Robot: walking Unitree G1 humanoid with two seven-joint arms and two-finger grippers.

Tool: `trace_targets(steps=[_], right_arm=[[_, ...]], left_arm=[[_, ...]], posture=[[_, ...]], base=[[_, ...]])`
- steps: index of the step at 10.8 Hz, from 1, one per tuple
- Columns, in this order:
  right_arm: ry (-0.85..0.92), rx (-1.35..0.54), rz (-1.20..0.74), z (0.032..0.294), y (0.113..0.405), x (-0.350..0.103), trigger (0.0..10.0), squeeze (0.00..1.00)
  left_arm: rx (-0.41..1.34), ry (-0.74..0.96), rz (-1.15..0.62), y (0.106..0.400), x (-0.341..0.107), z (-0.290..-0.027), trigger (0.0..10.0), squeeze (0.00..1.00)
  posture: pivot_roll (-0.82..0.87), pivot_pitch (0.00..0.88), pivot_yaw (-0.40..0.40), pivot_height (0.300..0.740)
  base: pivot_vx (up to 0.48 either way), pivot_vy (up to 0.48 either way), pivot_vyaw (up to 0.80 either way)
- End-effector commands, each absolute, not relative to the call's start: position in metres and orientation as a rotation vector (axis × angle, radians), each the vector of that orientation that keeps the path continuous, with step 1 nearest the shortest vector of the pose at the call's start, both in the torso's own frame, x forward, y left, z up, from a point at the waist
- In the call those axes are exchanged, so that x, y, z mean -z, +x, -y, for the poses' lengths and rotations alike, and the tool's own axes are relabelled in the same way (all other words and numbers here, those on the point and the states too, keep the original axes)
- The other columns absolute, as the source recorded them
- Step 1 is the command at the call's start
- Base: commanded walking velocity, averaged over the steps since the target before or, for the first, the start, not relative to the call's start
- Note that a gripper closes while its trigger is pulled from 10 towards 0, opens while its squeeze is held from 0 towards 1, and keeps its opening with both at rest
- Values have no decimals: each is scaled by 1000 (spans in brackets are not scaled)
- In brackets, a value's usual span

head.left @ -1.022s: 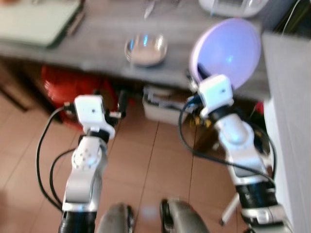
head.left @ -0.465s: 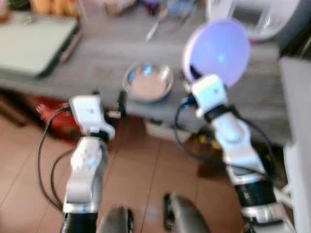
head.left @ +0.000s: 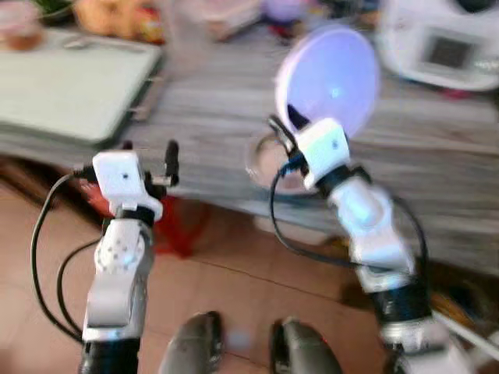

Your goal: Setting the table

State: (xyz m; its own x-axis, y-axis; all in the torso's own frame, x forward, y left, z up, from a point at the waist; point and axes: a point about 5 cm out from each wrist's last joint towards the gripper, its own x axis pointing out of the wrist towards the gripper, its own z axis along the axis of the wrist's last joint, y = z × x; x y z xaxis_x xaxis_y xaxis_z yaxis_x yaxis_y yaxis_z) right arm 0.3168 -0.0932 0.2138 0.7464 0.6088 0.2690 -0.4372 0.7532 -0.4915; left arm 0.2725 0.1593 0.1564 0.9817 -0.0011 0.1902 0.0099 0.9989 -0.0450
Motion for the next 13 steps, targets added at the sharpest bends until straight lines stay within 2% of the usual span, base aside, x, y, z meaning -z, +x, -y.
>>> trace_targets(steps=[1, 3, 5, 9, 13], right_arm=[[-423, -640, 438, 93, 318, -216, 10000, 0], [-468, -761, 418, 87, 331, -223, 10000, 0], [-649, -886, 310, 85, 356, -221, 10000, 0], [-770, -899, 159, 102, 381, -218, 10000, 0], [-830, -963, 153, 106, 385, -212, 10000, 0]], left_arm=[[-2, -38, 186, 270, -156, -160, 10000, 0], [-13, -26, 165, 264, -151, -163, 10000, 0], [-23, -25, 135, 255, -147, -165, 10000, 0], [-1, -12, 128, 254, -151, -167, 10000, 0], [1, -7, 110, 248, -149, -169, 10000, 0]], posture=[[-19, 219, -1, 740], [0, 230, -3, 740], [9, 248, 1, 740], [29, 268, 17, 740], [51, 272, 19, 740]], base=[[0, 0, 0], [0, 0, 0], [0, 0, 0], [0, 0, 0], [0, 0, 0]])
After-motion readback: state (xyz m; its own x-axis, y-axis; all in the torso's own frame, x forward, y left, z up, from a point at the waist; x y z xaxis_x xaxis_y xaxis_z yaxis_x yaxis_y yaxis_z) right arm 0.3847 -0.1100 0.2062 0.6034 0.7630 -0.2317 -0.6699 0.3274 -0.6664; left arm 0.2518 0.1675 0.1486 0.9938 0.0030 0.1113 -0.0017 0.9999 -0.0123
